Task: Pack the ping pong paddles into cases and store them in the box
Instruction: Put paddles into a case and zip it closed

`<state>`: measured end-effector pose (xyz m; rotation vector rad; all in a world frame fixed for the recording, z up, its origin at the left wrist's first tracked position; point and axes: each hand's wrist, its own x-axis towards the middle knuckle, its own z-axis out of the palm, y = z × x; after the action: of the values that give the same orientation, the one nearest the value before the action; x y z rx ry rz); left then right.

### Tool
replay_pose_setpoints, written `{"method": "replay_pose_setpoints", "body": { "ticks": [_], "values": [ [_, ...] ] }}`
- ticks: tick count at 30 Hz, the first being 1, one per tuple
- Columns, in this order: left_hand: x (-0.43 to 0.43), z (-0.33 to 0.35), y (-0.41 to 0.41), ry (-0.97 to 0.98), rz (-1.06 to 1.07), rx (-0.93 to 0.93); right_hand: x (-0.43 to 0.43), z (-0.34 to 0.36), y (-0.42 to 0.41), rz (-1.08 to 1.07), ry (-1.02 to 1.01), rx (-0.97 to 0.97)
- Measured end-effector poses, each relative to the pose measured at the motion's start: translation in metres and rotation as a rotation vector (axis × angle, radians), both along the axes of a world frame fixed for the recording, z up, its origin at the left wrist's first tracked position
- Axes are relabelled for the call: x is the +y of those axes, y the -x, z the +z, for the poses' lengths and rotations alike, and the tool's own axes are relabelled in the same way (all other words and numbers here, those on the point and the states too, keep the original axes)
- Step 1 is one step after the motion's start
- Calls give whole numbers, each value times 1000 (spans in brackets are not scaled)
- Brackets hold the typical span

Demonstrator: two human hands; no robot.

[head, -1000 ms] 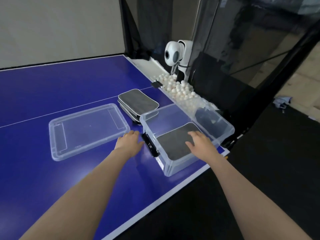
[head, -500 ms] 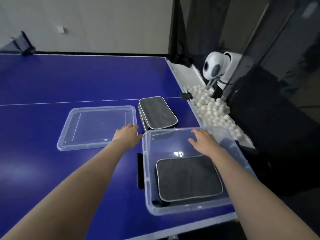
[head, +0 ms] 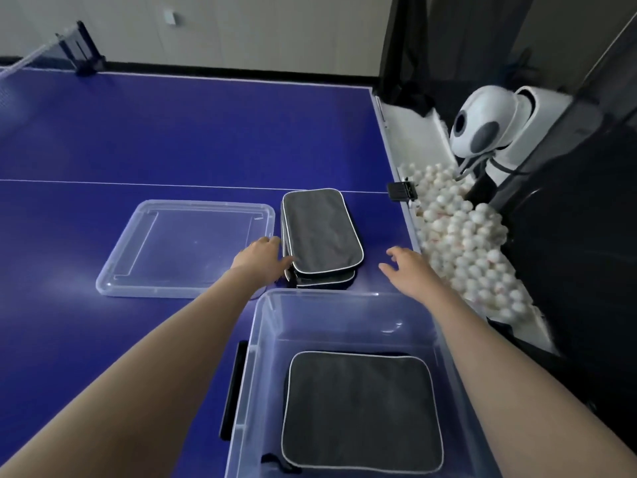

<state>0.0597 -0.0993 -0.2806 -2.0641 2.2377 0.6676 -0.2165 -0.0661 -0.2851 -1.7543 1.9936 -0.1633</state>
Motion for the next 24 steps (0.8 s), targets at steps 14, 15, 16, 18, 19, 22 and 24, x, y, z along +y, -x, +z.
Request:
{"method": "replay_pose_setpoints", "body": {
  "ticks": [14, 15, 16, 18, 19, 22, 24],
  "values": [
    [-102, -111, 26, -252, 268, 208, -118, -76, -20, -94, -234, -54],
    [-106, -117, 28, -256, 304, 234, -125, -81, -22, -114, -250, -76],
    [-110, -122, 29, -257, 330, 251, -131, -86, -25, -140, -264, -106],
    [-117, -131, 29, -239, 379, 265, -142, -94, -32, -209, -277, -172],
    [-121, -134, 28, -224, 407, 274, -147, -97, -35, -243, -273, -201],
    [-127, -139, 30, -178, 450, 287, -156, -102, -41, -336, -212, -262],
    [-127, -139, 35, -160, 440, 270, -158, -102, -43, -391, -166, -304]
  ]
}}
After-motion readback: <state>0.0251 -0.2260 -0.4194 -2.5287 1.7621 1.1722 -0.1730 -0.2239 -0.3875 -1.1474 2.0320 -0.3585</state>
